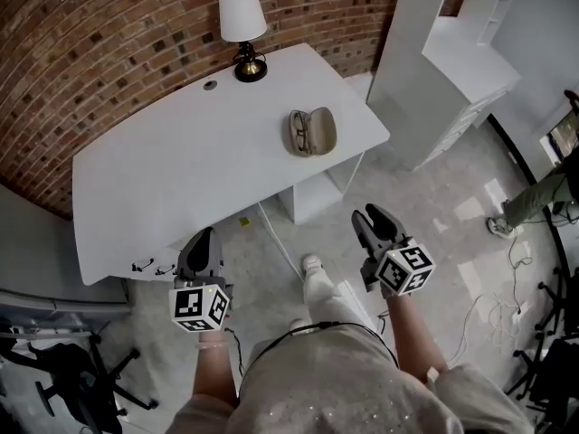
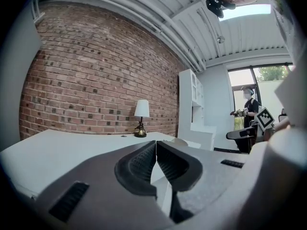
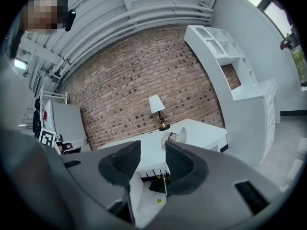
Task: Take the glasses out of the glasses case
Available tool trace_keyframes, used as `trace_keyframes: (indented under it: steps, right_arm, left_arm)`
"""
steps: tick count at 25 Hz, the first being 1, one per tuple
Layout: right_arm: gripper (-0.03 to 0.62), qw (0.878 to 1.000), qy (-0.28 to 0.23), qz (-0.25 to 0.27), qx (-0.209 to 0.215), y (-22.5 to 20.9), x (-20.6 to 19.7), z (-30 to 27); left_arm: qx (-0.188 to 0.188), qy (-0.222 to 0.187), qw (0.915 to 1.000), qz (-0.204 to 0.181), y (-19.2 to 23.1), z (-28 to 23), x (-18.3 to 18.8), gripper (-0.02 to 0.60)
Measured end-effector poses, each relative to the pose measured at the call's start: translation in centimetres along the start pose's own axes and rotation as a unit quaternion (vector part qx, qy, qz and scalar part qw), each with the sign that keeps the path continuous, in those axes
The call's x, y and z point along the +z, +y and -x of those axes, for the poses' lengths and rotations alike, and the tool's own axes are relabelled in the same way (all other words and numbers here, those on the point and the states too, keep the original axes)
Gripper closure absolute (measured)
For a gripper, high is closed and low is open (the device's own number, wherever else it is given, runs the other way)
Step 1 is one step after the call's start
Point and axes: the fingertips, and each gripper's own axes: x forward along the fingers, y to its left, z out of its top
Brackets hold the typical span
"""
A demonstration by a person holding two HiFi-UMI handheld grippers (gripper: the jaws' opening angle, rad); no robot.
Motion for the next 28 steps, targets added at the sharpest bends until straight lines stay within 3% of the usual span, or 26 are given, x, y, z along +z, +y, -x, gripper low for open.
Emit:
trace_keyframes:
  steps: [12,28]
  right_arm:
    - [0.441,0.998,0.051,-0.008,0.045,-3.3,1.3,-11.8]
    - [0.462,0.988,0.136,0.016,0.069,-4.5,0.8,-22.4]
  left_arm:
    - [0.003,0.013,0.9999,0.009,0.8,-10.4,0.6,0.575]
    - [0.058,0.037,0.9974,0.022,3.6,-16.4,0.2,0.575]
